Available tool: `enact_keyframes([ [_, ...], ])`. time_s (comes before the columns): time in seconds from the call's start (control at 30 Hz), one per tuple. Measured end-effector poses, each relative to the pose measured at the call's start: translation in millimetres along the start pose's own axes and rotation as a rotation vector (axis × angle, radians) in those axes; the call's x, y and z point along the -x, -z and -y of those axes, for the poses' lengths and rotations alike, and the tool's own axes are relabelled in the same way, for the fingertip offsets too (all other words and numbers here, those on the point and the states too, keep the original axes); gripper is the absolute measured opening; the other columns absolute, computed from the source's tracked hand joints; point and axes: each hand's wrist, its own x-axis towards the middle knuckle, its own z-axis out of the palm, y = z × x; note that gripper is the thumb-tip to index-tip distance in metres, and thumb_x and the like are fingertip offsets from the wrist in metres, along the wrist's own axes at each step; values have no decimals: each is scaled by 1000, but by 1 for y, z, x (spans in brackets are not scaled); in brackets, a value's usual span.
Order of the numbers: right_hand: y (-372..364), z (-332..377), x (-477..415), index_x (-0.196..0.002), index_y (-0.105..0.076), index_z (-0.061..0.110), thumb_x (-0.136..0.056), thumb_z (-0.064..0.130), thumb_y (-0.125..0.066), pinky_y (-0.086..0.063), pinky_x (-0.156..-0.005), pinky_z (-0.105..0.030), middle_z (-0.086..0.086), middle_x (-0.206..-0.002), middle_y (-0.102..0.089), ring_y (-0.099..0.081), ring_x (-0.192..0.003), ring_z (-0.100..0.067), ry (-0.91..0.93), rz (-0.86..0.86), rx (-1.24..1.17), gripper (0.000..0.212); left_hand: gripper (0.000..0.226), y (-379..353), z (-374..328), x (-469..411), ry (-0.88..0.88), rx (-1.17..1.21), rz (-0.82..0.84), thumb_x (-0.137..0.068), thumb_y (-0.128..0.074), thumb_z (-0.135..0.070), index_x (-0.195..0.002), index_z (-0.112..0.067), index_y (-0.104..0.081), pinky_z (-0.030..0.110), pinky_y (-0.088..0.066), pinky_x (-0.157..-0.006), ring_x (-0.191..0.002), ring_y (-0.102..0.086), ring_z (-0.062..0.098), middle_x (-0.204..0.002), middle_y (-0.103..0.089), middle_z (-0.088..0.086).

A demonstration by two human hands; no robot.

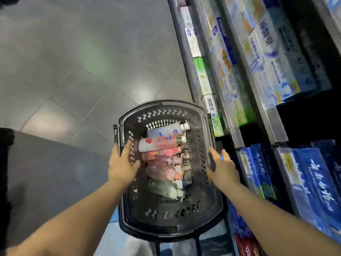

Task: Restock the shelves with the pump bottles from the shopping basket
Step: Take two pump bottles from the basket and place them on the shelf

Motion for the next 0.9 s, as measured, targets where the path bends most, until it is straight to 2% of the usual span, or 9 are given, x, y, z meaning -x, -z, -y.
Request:
enact_keyframes([
  [0.13,-28,-5,-36,-148,-2,40,-91,37,-57,-40,-99,-48,-11,-159,6,-20,-141,-38,-21,10,0,79,78,-23,35,-18,98,0,-4,-88,-62,-33,-145,-47,-11,46,-36,-103,-139,-22,37,-158,4,4],
  [0.27,-50,-5,-61,-147,8,42,-91,26,-60,-44,-80,-38,-16,-158,1,-38,-130,-42,-44,-44,-51,89,82,-36,58,-36,81,43,-3,-89,-61,-36,-142,-55,-1,46,-41,-97,-131,-38,36,-157,-5,5],
  [0.3,-53,-6,-65,-147,9,43,-91,22,-59,-43,-78,-37,-18,-157,-5,-45,-121,-41,-46,-65,-53,91,83,-37,60,-41,91,43,0,-89,-61,-35,-140,-57,1,45,-43,-91,-123,-46,38,-154,-11,7],
  [0.37,-55,-5,-70,-146,10,44,-92,17,-58,-44,-70,-36,-21,-145,-21,-51,-87,-33,-47,-92,-47,91,86,-37,61,-50,85,23,-3,-89,-60,-33,-137,-62,5,38,-45,-76,-93,-56,37,-136,-29,10],
  [0.4,-55,-4,-72,-146,9,44,-92,16,-57,-44,-65,-35,-20,-135,-28,-48,-73,-26,-48,-99,-45,91,86,-37,60,-53,69,23,-9,-89,-59,-33,-136,-63,6,34,-43,-70,-79,-55,31,-124,-33,9],
  [0.47,-49,0,-76,-147,7,45,-91,13,-57,-41,-58,-33,-17,-118,-33,-41,-60,-22,-47,-100,-61,91,85,-33,57,-59,87,71,5,-88,-58,-30,-135,-65,3,31,-41,-67,-65,-48,22,-110,-34,5],
  [0.67,-6,28,-87,-146,0,48,-87,9,-60,-42,-65,-32,-16,-114,-36,-46,-64,-26,-58,-104,-94,93,85,-4,36,-79,119,148,15,-87,-58,-28,-134,-66,2,29,-39,-70,-64,-47,16,-107,-33,4],
  [0.77,27,51,-76,-145,0,50,-86,6,-58,-43,-65,-32,-20,-125,-36,-50,-66,-27,-67,-113,-111,94,85,31,24,-82,101,157,22,-85,-59,-27,-137,-63,-1,31,-40,-76,-67,-45,14,-105,-33,5],
  [0.9,87,93,-59,-145,3,51,-86,8,-60,-46,-61,-34,-20,-128,-37,-51,-70,-27,-73,-99,-99,96,86,100,-3,-90,74,140,37,-83,-61,-22,-141,-57,-7,35,-42,-84,-76,-47,24,-106,-36,8],
])
